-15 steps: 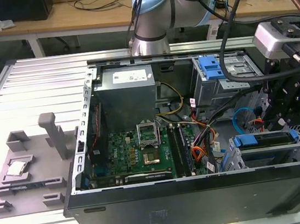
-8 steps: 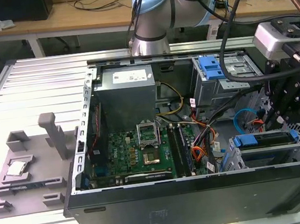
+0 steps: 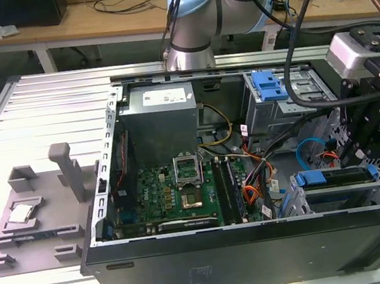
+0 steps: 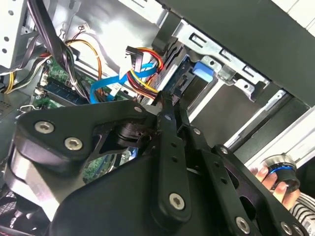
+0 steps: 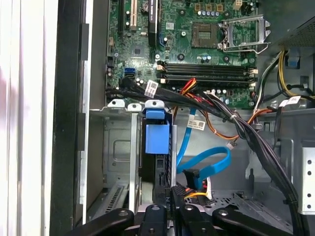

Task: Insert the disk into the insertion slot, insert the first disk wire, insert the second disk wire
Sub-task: 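Insert the first disk wire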

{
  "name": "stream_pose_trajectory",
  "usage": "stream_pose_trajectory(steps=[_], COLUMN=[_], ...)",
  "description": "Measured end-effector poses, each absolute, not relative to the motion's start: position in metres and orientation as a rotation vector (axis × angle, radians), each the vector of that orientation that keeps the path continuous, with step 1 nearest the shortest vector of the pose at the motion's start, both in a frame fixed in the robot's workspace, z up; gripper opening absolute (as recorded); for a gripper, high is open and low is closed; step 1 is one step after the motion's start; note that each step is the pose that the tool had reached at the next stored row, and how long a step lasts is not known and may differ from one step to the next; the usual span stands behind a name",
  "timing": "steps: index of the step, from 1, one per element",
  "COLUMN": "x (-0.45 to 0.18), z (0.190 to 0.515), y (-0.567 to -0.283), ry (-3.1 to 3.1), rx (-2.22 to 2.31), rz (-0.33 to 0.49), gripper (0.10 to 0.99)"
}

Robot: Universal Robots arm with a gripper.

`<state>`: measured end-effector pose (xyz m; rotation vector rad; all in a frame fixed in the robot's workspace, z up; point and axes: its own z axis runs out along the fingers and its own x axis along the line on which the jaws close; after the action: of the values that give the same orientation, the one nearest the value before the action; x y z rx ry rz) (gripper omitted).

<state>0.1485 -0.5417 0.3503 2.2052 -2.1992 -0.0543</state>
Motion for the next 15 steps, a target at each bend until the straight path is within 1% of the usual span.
stream_pose_trajectory(steps=[15], x=[0.1542], z=[0.342], y=[-0.5453], ry=[-2.2], rx=[2.204], rz=[-0.054], gripper=[0.165])
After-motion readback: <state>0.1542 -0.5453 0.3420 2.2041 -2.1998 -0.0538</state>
